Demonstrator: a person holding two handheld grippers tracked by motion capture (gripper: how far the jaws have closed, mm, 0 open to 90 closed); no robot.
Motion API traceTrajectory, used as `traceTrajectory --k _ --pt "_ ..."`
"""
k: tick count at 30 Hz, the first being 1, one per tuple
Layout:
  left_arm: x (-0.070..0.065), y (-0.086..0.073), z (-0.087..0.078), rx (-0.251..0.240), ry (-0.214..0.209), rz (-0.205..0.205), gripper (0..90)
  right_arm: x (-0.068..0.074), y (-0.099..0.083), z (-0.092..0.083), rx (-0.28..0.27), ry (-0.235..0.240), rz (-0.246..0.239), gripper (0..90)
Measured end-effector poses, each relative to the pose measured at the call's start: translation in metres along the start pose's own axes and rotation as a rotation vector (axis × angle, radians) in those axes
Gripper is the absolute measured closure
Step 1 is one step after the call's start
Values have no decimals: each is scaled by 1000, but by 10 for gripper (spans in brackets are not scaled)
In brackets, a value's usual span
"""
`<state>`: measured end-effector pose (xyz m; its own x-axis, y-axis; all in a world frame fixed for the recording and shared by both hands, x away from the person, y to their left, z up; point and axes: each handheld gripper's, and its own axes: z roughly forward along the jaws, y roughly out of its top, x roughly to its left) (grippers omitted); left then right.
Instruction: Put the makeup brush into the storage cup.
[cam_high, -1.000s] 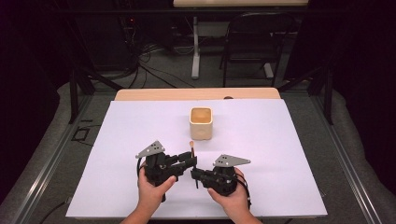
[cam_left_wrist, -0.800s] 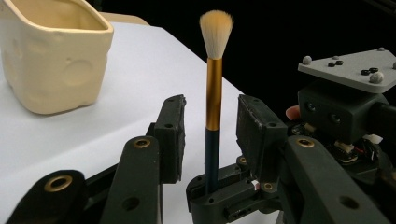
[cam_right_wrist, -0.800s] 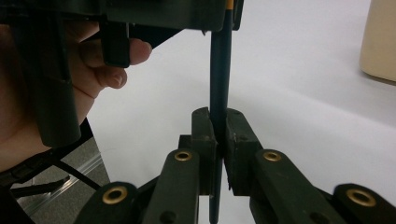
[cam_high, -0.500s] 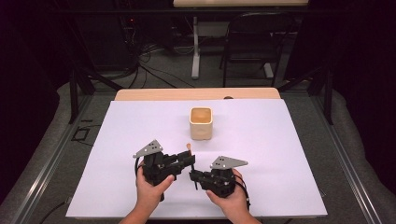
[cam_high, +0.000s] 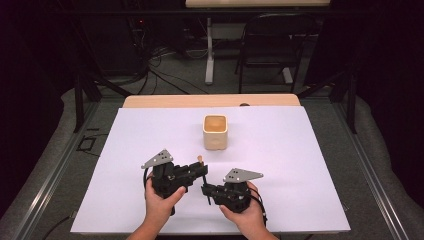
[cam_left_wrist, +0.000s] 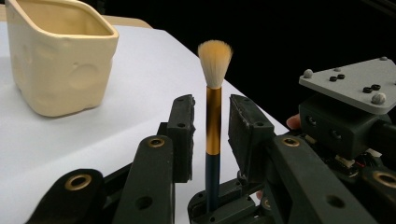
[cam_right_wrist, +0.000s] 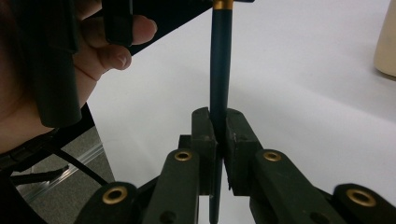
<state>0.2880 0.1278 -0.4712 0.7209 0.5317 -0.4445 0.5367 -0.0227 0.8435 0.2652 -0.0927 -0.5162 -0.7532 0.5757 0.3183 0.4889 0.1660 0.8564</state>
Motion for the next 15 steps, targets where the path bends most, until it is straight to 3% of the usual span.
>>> traceTrajectory --k 15 --pt "-2 0 0 4 4 6 785 1 -1 0 26 3 -10 837"
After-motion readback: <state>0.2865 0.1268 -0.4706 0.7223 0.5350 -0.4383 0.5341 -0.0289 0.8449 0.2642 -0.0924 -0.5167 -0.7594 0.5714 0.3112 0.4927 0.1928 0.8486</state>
